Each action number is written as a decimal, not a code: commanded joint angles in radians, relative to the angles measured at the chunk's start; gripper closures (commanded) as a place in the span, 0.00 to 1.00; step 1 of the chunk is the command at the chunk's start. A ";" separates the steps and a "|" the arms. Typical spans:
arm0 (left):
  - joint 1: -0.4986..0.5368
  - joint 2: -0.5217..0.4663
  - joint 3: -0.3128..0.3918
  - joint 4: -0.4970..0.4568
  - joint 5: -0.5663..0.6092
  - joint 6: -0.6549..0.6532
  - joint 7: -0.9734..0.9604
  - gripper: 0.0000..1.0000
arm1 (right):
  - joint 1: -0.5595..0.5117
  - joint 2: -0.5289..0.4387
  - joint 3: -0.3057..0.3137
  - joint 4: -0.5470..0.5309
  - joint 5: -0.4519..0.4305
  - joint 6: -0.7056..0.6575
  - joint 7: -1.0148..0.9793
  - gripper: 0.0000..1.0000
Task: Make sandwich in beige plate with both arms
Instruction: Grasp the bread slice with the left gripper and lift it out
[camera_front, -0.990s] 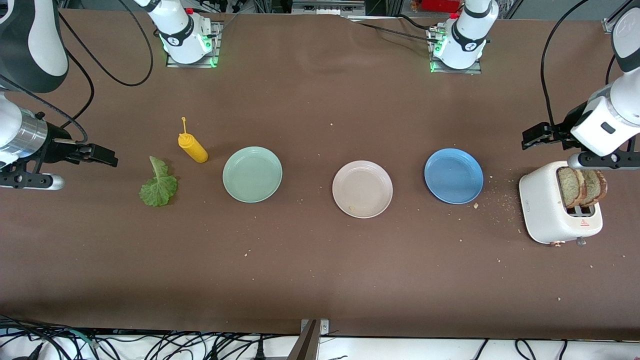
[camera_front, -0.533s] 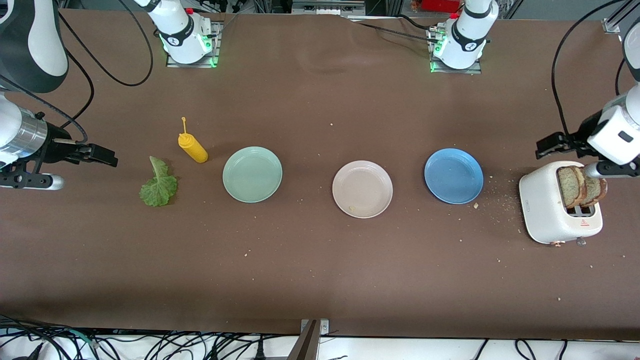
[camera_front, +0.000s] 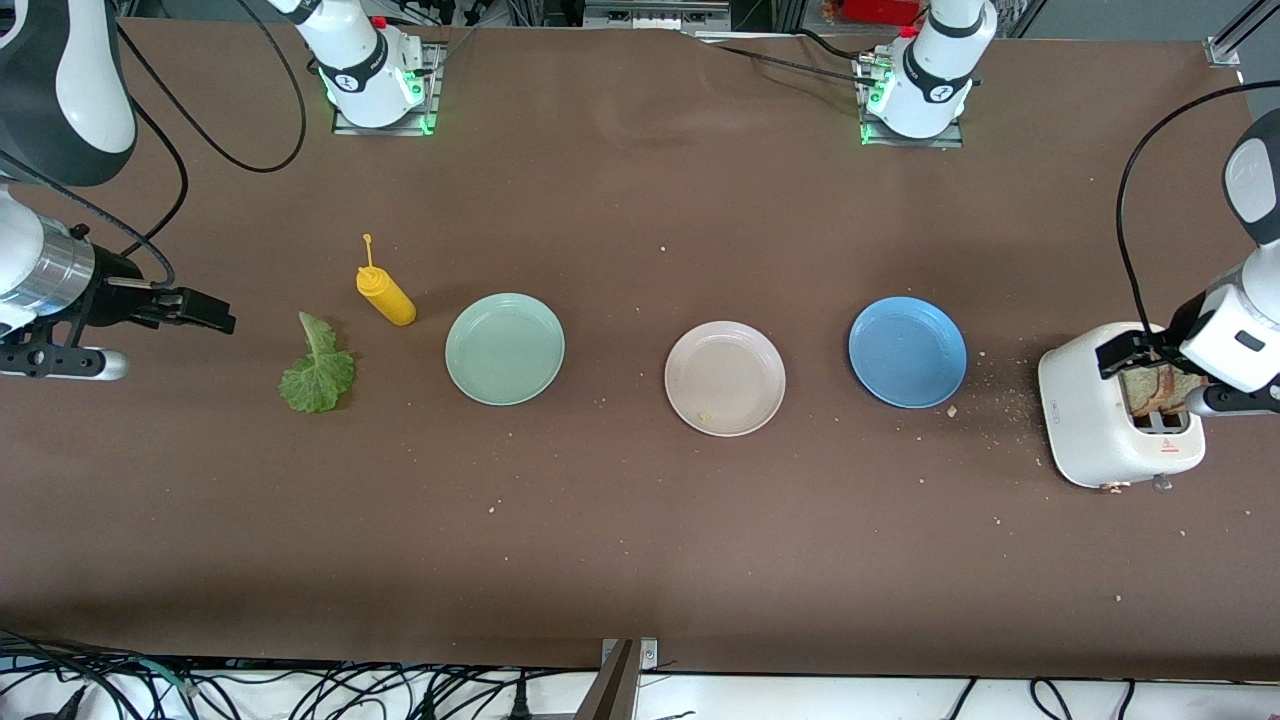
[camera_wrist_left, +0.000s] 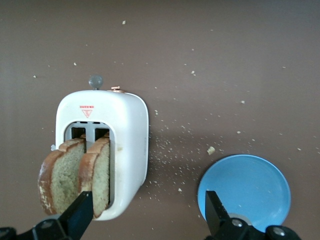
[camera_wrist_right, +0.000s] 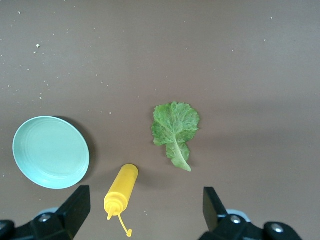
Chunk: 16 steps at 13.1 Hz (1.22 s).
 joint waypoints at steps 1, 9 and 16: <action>0.061 -0.017 -0.009 -0.099 0.023 0.116 0.062 0.02 | -0.009 -0.002 0.005 0.003 0.017 -0.010 0.007 0.00; 0.146 -0.009 -0.007 -0.268 0.040 0.337 0.101 0.08 | -0.009 -0.002 0.005 -0.007 0.017 -0.019 0.007 0.00; 0.149 0.008 -0.009 -0.268 0.093 0.296 0.084 1.00 | -0.009 -0.001 0.005 -0.007 0.016 -0.017 -0.005 0.00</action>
